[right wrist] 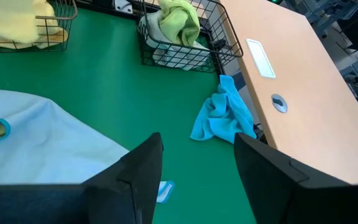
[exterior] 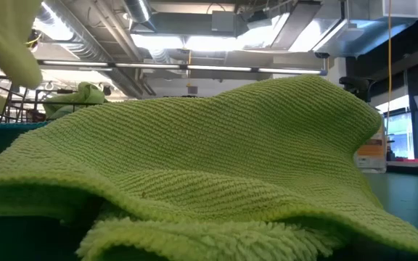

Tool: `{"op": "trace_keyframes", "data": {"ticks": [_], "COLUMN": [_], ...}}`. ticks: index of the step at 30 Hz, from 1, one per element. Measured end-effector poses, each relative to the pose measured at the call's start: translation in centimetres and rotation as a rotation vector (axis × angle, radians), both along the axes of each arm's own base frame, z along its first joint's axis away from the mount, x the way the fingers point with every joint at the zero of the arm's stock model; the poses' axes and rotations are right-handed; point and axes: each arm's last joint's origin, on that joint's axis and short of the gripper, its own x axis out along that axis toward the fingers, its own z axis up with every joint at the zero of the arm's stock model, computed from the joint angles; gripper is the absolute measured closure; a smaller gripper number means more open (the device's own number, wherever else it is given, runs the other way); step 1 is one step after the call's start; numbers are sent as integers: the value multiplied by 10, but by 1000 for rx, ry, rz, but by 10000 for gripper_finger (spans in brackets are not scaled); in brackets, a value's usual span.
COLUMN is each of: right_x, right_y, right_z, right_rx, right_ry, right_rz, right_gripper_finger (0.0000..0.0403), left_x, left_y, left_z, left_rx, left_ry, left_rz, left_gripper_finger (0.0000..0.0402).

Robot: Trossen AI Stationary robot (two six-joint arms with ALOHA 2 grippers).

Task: Sort microfiber towel by color & place in baskets
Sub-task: Put the yellow microfiber cloth into the gold wire basket

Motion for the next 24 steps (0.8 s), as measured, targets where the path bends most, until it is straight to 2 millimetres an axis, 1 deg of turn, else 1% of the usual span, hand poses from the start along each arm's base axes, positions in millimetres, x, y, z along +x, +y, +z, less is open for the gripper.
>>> {"op": "trace_keyframes", "data": {"ticks": [5,8,10,14,18,21,24], "right_x": [0,0,0,0,0,0,0], "right_y": [0,0,0,0,0,0,0], "right_z": [0,0,0,0,0,0,0], "right_rx": [0,0,0,-1,-1,-1,0], "right_ry": [0,0,0,0,0,0,0], "right_rz": [0,0,0,0,0,0,0], "right_gripper_finger": [204,204,204,204,204,204,204], "left_x": [-8,-12,-16,-30,-44,-52,-55], "left_y": [-2,-3,-3,-1,2,3,5], "left_z": [-7,-6,-4,-2,-6,-11,-17], "left_rx": [-106,-200,-258,-374,-456,-456,-405], "left_ry": [163,227,263,364,499,575,604], "left_rz": [-75,-107,-99,-15,81,140,198], "left_gripper_finger": [401,401,401,401,401,402,402]}}
